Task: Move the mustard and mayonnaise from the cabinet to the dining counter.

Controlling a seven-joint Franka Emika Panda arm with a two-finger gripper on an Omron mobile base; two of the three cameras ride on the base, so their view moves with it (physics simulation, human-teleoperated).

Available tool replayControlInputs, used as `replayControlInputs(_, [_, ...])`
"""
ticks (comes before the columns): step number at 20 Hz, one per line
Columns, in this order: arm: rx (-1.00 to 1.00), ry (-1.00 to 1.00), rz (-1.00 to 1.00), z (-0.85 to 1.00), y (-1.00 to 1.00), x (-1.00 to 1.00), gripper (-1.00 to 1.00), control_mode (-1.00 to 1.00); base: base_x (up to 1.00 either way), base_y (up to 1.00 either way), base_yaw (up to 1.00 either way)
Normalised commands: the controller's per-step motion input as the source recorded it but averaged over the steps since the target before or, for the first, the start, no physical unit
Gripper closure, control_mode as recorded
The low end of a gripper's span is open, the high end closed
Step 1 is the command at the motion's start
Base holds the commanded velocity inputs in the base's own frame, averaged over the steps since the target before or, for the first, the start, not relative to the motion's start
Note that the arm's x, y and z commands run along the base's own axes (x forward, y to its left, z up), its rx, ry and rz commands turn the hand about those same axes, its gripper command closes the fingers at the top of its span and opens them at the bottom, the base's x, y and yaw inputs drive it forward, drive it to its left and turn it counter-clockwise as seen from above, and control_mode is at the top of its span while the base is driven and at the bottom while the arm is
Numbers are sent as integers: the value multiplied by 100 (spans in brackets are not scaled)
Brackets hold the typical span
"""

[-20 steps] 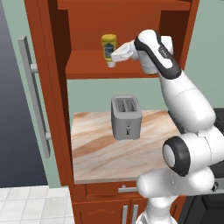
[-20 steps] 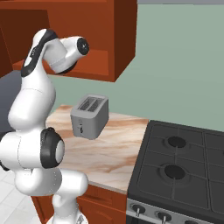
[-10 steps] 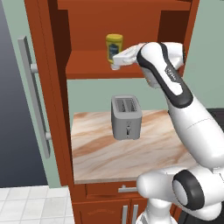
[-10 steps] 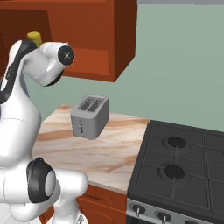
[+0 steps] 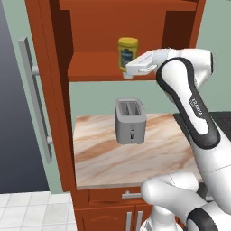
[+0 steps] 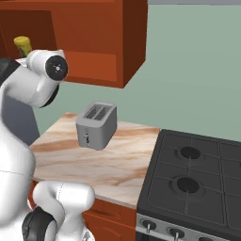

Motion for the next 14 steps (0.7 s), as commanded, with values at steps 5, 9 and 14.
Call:
replayControlInputs(5, [2,2,-1,4,-31,-91,100,-100,0,0,0])
replayControlInputs(9, [15,13,-14,1,-24,-81,100,-100,0,0,0])
replayControlInputs(14, [14,12,-8,-6,-29,-80,100,-100,0,0,0])
